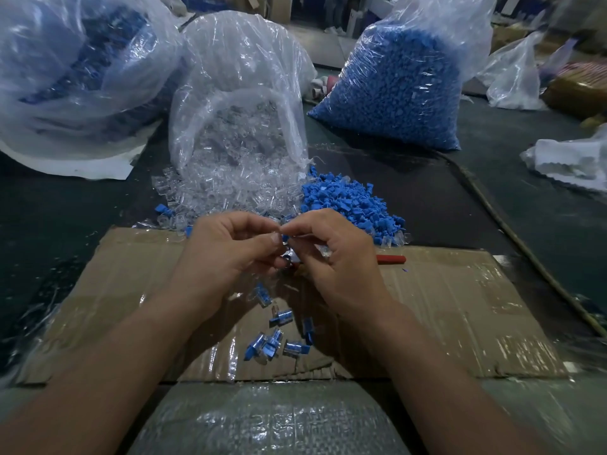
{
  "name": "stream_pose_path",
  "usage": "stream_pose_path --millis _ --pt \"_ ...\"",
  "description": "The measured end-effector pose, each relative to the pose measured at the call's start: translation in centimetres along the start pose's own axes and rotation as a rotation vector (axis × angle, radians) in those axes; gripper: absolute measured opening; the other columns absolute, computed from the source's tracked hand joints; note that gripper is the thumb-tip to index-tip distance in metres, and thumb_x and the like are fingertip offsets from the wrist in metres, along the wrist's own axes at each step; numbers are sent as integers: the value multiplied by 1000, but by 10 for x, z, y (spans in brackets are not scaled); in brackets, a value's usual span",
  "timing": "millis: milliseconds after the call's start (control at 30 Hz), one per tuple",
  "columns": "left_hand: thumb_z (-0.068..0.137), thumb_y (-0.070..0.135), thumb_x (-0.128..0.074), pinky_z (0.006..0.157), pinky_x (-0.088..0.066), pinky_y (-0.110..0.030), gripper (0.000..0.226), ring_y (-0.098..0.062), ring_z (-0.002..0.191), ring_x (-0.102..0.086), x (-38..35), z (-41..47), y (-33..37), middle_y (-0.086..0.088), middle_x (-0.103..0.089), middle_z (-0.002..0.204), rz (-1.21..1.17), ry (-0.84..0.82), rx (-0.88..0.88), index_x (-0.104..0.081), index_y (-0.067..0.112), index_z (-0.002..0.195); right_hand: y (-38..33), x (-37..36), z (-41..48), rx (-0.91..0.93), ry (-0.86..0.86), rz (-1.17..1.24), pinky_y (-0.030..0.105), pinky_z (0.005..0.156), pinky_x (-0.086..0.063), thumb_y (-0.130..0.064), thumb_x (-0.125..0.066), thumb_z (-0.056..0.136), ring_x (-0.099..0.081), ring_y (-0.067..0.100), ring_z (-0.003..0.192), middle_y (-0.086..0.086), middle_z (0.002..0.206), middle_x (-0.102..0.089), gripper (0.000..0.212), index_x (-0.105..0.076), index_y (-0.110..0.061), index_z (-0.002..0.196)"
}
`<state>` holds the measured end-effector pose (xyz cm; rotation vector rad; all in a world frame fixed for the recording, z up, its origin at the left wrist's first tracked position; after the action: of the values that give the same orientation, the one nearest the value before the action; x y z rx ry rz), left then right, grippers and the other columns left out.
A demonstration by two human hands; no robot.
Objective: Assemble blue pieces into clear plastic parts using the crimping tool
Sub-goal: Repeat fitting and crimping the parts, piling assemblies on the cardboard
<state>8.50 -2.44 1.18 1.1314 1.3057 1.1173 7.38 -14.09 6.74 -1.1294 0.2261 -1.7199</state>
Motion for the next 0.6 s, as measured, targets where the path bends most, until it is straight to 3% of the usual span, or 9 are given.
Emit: stream_pose_path --millis 167,433,600 --pt "57 9 -66 51 -54 -20 17 -17 55 -67 -2 -2 2 -12 -70 65 -26 -33 3 -67 7 75 -2 2 0 7 10 27 22 79 -49 -8 -63 81 -56 7 88 -6 93 -59 18 -66 -6 99" --pt "55 10 -67 50 -54 -21 13 -16 52 -65 -1 -4 4 -9 -68 61 -43 -20 4 -67 10 68 -1 7 -1 39 66 54 13 79 -46 1 -63 80 -58 5 86 -8 88 -61 16 -71 -5 93" --pt "56 11 -68 49 -52 -20 8 -16 51 -64 -1 -4 2 -10 -68 61 -42 -22 9 -68 12 64 4 0 -3 -40 2 126 22 83 -51 -8 -67 78 -61 8 92 -6 96 -62 29 -65 -7 107"
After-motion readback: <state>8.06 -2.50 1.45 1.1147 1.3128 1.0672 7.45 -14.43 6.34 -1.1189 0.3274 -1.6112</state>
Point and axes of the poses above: each hand's wrist, its own z-axis towards the middle knuckle, its own x-axis out of the back of the hand, y = z × x, the point moved 10 cm from there along z, towards the middle knuckle
